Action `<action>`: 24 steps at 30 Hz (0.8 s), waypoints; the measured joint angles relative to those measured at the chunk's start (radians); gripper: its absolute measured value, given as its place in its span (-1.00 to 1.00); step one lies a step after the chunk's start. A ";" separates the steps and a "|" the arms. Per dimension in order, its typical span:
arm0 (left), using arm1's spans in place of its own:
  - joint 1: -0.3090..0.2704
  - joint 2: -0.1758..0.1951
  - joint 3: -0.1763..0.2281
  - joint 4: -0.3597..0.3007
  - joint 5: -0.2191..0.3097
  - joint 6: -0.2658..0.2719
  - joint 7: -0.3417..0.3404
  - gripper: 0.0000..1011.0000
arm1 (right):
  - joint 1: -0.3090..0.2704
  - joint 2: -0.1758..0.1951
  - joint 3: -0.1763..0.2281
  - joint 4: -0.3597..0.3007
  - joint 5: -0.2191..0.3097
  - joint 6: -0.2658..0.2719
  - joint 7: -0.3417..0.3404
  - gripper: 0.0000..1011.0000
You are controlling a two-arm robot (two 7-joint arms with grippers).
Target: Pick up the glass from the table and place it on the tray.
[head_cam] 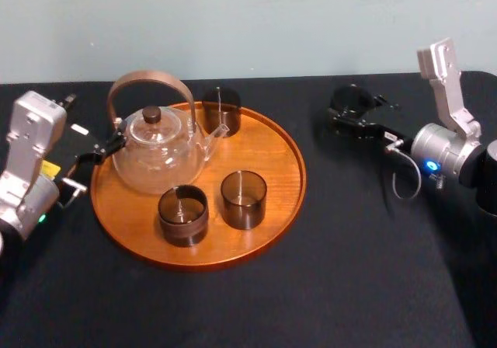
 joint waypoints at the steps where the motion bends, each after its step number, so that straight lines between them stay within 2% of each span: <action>1: 0.000 0.000 0.000 0.000 0.000 0.000 0.000 1.00 | -0.001 0.001 -0.003 -0.006 0.001 0.002 0.002 0.79; 4: 0.000 0.000 0.000 0.000 0.000 0.000 0.000 1.00 | -0.002 0.001 -0.023 -0.031 0.005 0.010 0.013 0.79; 10: 0.000 0.000 0.000 0.000 0.000 0.000 0.000 1.00 | 0.015 -0.010 -0.054 -0.031 0.009 0.012 0.026 0.79; 17: 0.000 0.000 0.000 0.000 0.000 0.000 0.000 1.00 | 0.050 -0.038 -0.096 0.012 0.011 0.006 0.041 0.79; 24: 0.000 0.000 0.000 0.000 0.000 0.000 0.000 1.00 | 0.098 -0.084 -0.135 0.087 0.012 -0.019 0.060 0.79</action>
